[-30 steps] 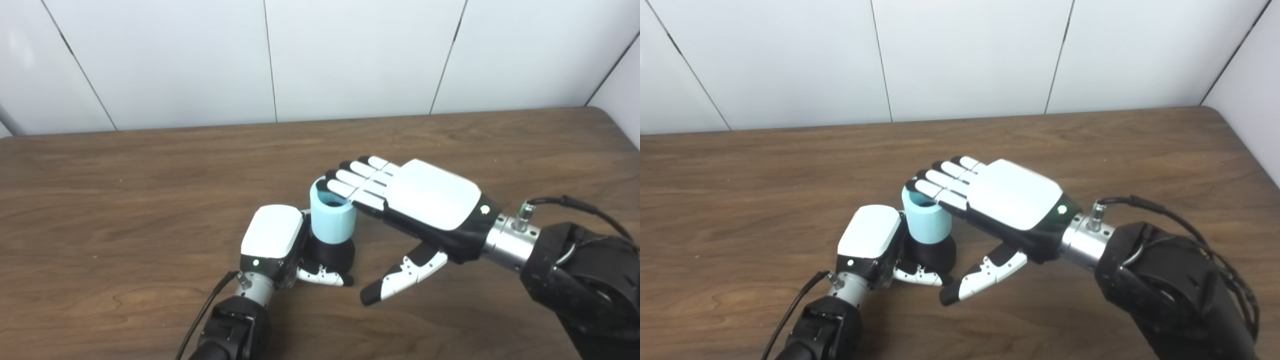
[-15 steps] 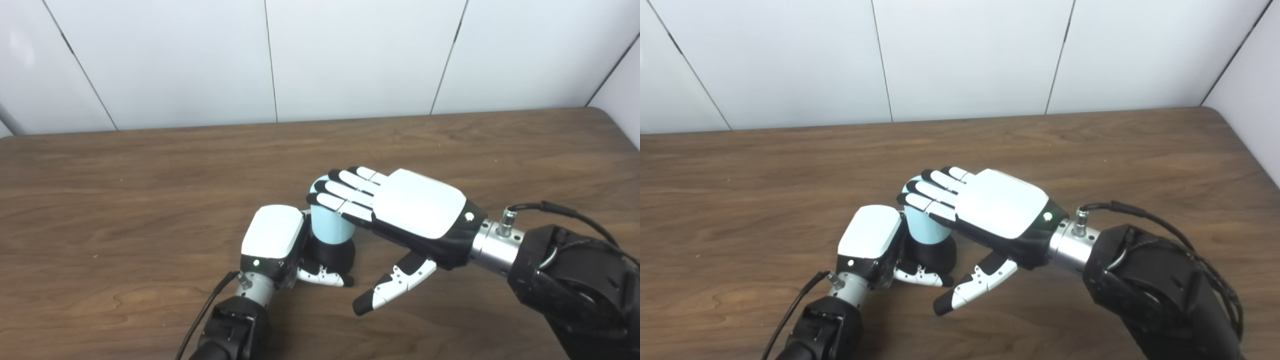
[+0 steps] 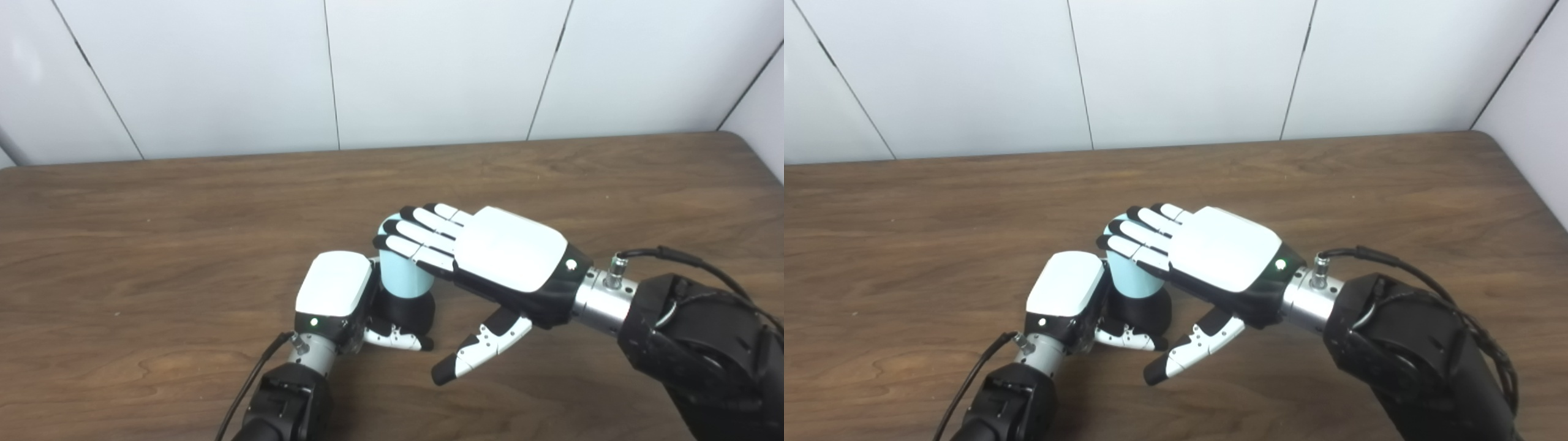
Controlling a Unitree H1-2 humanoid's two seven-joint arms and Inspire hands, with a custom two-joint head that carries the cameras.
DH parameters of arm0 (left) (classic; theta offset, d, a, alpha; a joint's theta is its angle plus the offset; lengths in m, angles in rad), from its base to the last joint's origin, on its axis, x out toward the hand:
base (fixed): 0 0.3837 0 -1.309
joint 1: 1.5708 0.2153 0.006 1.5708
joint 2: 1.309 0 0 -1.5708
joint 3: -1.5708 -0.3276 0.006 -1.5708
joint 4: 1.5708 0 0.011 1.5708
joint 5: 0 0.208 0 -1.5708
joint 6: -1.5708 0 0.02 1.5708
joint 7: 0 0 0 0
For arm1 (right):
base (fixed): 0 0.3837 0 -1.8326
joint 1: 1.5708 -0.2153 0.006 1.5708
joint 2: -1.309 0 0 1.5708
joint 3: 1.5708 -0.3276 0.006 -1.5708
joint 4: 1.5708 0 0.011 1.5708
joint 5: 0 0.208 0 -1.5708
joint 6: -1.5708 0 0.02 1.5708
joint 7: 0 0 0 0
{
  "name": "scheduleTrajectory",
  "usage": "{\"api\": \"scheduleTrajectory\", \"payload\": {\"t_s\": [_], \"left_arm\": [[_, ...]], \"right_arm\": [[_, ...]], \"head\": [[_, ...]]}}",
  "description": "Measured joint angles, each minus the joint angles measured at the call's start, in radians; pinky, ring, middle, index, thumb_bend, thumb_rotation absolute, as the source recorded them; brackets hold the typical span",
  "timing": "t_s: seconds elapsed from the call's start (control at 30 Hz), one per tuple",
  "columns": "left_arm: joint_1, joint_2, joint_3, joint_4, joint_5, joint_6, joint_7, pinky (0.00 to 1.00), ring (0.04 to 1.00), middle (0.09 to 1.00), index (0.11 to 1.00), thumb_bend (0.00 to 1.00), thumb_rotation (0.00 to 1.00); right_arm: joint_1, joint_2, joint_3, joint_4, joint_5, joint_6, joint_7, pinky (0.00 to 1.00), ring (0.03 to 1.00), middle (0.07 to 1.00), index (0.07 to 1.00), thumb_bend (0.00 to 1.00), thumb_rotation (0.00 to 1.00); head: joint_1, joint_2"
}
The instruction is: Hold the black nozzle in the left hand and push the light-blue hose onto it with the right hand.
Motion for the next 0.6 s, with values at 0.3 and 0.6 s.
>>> {"api": "scheduleTrajectory", "payload": {"t_s": [0.3,0.6], "left_arm": [[0.0,0.0,0.001,-0.005,0.0,0.001,-0.012,0.38,0.428,0.43,0.484,0.53,0.0],[0.001,0.002,0.0,-0.011,0.004,0.001,-0.022,0.38,0.432,0.448,0.486,0.53,0.0]], "right_arm": [[0.028,0.001,0.016,0.003,-0.009,-0.001,-0.032,1.0,1.0,1.0,0.962,0.74,1.0],[0.066,0.022,0.036,0.001,-0.033,0.006,-0.059,1.0,1.0,1.0,0.956,0.74,1.0]], "head": [[0.003,0.002],[0.002,0.006]]}}
